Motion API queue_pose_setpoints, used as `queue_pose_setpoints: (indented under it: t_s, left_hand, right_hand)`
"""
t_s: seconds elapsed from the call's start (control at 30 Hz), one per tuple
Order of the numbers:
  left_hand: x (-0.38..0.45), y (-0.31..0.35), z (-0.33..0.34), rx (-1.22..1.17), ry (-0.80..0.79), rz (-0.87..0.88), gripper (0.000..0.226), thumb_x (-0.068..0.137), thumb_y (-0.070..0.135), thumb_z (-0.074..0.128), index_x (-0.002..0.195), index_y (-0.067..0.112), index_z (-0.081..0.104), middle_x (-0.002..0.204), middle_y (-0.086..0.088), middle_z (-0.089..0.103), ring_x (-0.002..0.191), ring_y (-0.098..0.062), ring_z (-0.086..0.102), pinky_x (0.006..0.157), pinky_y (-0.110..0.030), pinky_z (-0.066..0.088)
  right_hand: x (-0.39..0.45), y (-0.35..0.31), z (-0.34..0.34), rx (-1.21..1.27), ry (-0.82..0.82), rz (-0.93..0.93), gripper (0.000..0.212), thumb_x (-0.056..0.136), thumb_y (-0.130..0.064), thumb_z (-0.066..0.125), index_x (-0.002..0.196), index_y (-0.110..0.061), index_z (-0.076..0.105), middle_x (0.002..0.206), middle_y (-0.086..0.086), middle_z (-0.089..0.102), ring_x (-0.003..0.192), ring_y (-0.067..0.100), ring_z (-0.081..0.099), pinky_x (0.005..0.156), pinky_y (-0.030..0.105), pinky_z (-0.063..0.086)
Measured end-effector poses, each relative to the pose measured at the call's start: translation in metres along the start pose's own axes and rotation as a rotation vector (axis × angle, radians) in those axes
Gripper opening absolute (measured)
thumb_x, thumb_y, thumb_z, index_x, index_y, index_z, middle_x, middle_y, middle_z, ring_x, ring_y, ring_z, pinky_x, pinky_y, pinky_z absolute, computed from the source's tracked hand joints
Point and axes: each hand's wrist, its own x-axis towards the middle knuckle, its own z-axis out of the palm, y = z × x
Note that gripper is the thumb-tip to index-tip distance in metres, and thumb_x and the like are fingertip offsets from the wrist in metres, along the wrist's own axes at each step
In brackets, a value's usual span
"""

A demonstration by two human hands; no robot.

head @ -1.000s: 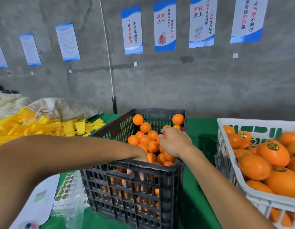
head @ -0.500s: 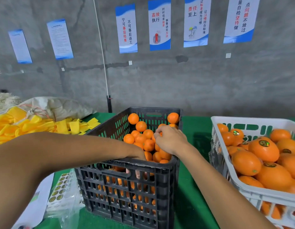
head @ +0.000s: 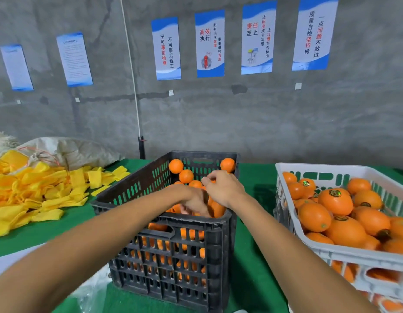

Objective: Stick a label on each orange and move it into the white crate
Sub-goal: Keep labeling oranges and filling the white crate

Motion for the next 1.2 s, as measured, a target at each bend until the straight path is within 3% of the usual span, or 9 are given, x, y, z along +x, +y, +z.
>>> queue_pose_setpoints:
  t_s: [0.1, 0.2, 0.27, 0.43, 0.63, 0.77, 0.93, 1.07, 1.2]
  left_hand:
    - [-0.023, 0.011, -0.009, -0.298, 0.493, 0.173, 0.034, 0.068, 0.038, 0.069, 0.087, 0.013, 0.057, 0.071, -0.010, 0.063, 0.055, -0.021, 0.060, 0.046, -0.028, 0.047]
    - [-0.047, 0.019, -0.015, -0.466, 0.886, 0.251, 0.028, 0.087, 0.019, 0.067, 0.107, 0.021, 0.047, 0.087, -0.005, 0.065, 0.081, -0.029, 0.065, 0.057, -0.032, 0.047]
    - [-0.068, 0.033, -0.007, -0.496, 0.986, 0.347, 0.038, 0.084, 0.028, 0.076, 0.113, 0.029, 0.051, 0.093, 0.005, 0.067, 0.087, -0.021, 0.064, 0.066, -0.032, 0.048]
    - [-0.113, 0.085, 0.039, -0.340, 1.081, 0.607, 0.072, 0.080, 0.045, 0.083, 0.143, 0.031, 0.052, 0.126, 0.013, 0.063, 0.108, -0.010, 0.061, 0.091, -0.027, 0.051]
    - [-0.117, 0.123, 0.130, -0.425, 1.110, 0.791, 0.070, 0.087, 0.028, 0.083, 0.148, 0.021, 0.049, 0.143, 0.009, 0.052, 0.130, -0.009, 0.052, 0.105, -0.025, 0.048]
    - [-0.100, 0.113, 0.186, -0.501, 0.927, 0.609, 0.070, 0.090, 0.021, 0.078, 0.149, 0.033, 0.043, 0.145, 0.015, 0.046, 0.128, -0.012, 0.052, 0.105, -0.036, 0.051]
    - [-0.087, 0.086, 0.252, -0.406, 0.762, 0.422, 0.064, 0.090, 0.028, 0.072, 0.147, 0.030, 0.042, 0.145, 0.008, 0.047, 0.123, -0.024, 0.057, 0.098, -0.044, 0.050]
    - [-0.079, 0.080, 0.292, -0.390, 0.706, 0.356, 0.061, 0.091, 0.041, 0.069, 0.143, 0.037, 0.037, 0.140, 0.016, 0.045, 0.117, -0.019, 0.059, 0.092, -0.037, 0.051]
    - [-0.073, 0.077, 0.311, -0.415, 0.748, 0.323, 0.062, 0.096, 0.045, 0.066, 0.148, 0.036, 0.035, 0.145, 0.017, 0.042, 0.121, -0.012, 0.057, 0.090, -0.024, 0.049]
  right_hand:
    - [-0.004, -0.004, -0.003, 0.051, 0.025, 0.013, 0.048, 0.105, -0.052, 0.040, 0.138, -0.022, 0.057, 0.137, 0.009, 0.062, 0.124, 0.034, 0.058, 0.097, 0.044, 0.049]
    - [-0.017, -0.010, -0.006, 0.206, 0.162, -0.062, 0.055, 0.107, -0.048, 0.037, 0.157, -0.024, 0.034, 0.157, 0.007, 0.045, 0.138, 0.031, 0.047, 0.108, 0.046, 0.044]
    - [-0.038, -0.009, -0.009, 0.371, 0.333, -0.087, 0.056, 0.105, -0.047, 0.040, 0.157, -0.029, 0.029, 0.158, 0.002, 0.041, 0.137, 0.025, 0.047, 0.109, 0.045, 0.044]
    - [-0.127, 0.016, -0.013, 0.641, 0.654, -0.202, 0.054, 0.103, -0.046, 0.052, 0.153, -0.037, 0.033, 0.144, -0.009, 0.049, 0.126, 0.001, 0.051, 0.098, 0.018, 0.046]
    - [-0.201, 0.068, 0.001, 0.568, 0.654, -0.175, 0.060, 0.101, -0.055, 0.051, 0.155, -0.043, 0.029, 0.153, -0.011, 0.045, 0.141, 0.014, 0.046, 0.111, 0.038, 0.047]
    - [-0.234, 0.104, 0.031, 0.502, 0.400, -0.109, 0.057, 0.101, -0.061, 0.048, 0.153, -0.055, 0.024, 0.153, -0.021, 0.041, 0.135, -0.007, 0.045, 0.109, 0.021, 0.046]
    - [-0.263, 0.140, 0.063, 0.297, -0.025, 0.050, 0.078, 0.093, -0.077, 0.042, 0.154, -0.059, -0.003, 0.160, -0.012, 0.039, 0.141, 0.011, 0.046, 0.112, 0.039, 0.043]
    - [-0.283, 0.159, 0.067, 0.248, -0.194, 0.024, 0.084, 0.091, -0.083, 0.035, 0.146, -0.064, -0.026, 0.156, -0.034, 0.033, 0.112, -0.010, 0.060, 0.095, 0.025, 0.050]
    - [-0.299, 0.178, 0.054, 0.233, -0.291, 0.006, 0.088, 0.087, -0.086, 0.045, 0.149, -0.066, -0.014, 0.150, -0.052, 0.023, 0.129, -0.008, 0.050, 0.103, 0.027, 0.046]
